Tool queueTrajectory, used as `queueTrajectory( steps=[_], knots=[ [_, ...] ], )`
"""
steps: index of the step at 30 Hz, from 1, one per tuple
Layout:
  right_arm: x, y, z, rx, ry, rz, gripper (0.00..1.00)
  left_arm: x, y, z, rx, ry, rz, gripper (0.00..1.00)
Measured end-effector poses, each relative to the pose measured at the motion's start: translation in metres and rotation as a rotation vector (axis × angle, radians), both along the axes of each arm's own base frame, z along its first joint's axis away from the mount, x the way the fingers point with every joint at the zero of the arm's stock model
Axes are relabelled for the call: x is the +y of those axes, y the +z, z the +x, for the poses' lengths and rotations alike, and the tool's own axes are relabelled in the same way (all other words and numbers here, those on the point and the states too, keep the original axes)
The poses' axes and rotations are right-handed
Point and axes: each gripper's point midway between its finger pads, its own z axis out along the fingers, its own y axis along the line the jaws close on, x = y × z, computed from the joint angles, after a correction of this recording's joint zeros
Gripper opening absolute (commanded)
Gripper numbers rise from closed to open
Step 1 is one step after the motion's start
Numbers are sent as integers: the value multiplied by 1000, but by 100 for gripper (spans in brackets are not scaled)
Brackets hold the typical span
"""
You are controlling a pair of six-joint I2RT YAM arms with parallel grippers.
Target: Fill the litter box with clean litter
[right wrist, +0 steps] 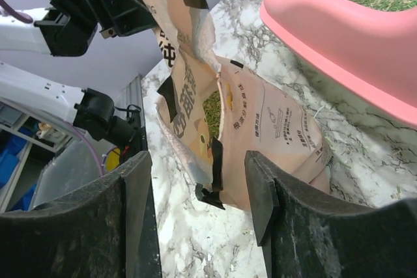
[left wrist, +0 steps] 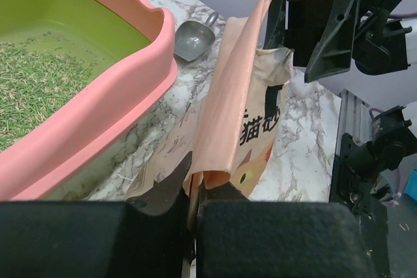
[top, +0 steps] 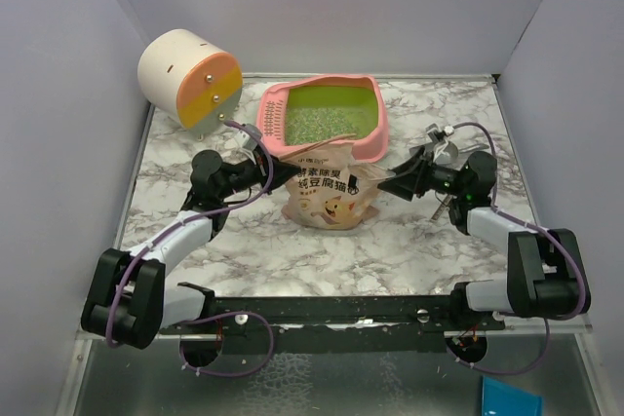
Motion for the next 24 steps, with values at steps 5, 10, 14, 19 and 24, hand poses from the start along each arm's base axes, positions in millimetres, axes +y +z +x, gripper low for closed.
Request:
queueTrajectory(
  steps=[5, 10, 14, 19, 24],
  knots=[
    [10, -6, -4, -1, 36, -9, 48, 0, -1, 2, 11, 2, -5, 0],
    [14, -14, 0, 4, 30, -15, 1, 0, -1, 3, 20, -1, -9, 0],
    [12, -17, 2, 7, -20, -1, 1, 3, -3, 5, 37, -4, -1, 0],
    [9, -14, 1, 49, -99, 17, 1, 12, -5, 13, 91, 5, 56, 0],
    [10, -10, -4, 125, -111, 39, 1, 14, -6, 11, 152, -30, 134, 0]
  ],
)
